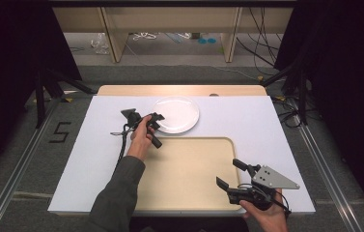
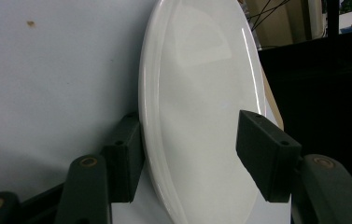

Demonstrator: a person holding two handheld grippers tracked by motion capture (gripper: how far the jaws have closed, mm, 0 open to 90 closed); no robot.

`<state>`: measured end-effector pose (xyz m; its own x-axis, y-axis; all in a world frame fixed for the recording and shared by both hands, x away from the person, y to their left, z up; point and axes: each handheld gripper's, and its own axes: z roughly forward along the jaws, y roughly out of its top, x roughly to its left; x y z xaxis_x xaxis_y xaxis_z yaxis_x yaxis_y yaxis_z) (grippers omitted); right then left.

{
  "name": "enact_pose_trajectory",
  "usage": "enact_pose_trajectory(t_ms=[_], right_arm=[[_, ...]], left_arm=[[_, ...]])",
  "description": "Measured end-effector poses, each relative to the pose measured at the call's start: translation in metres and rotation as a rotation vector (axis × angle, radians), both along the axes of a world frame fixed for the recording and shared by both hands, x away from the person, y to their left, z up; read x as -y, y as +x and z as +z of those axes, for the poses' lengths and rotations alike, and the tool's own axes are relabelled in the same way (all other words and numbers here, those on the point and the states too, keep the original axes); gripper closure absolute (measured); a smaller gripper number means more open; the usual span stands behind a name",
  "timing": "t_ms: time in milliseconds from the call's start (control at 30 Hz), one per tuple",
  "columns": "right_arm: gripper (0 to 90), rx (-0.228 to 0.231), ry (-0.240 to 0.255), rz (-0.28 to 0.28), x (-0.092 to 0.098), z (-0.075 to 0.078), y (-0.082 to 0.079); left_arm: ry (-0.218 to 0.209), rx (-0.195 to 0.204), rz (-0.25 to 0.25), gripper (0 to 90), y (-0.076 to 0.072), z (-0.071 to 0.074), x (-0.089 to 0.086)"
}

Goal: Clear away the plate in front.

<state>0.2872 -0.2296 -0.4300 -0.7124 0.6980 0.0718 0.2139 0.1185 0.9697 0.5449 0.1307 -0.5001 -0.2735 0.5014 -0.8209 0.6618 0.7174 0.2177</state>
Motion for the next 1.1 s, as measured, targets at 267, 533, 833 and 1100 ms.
enact_pose_trajectory(t_ms=[267, 533, 833, 1100], right_arm=[[20.2, 0.002, 0.018, 0.017, -0.002, -0.001, 0.0], [21.8, 0.002, 0.017, 0.02, -0.002, 0.0, 0.001], [23.7, 0.012, -0.001, 0.004, -0.001, 0.001, -0.001], [25.3, 0.017, -0.003, 0.005, 0.002, 0.003, -0.001]], left_arm=[[0.01, -0.008, 0.034, 49.9, -0.003, -0.002, 0.001], [0.009, -0.023, 0.067, 67.2, -0.006, -0.006, 0.0], [0.023, -0.024, 0.074, 81.7, -0.007, -0.01, -0.001], [-0.004, 0.0, 0.063, 83.3, -0.007, -0.011, -0.005]])
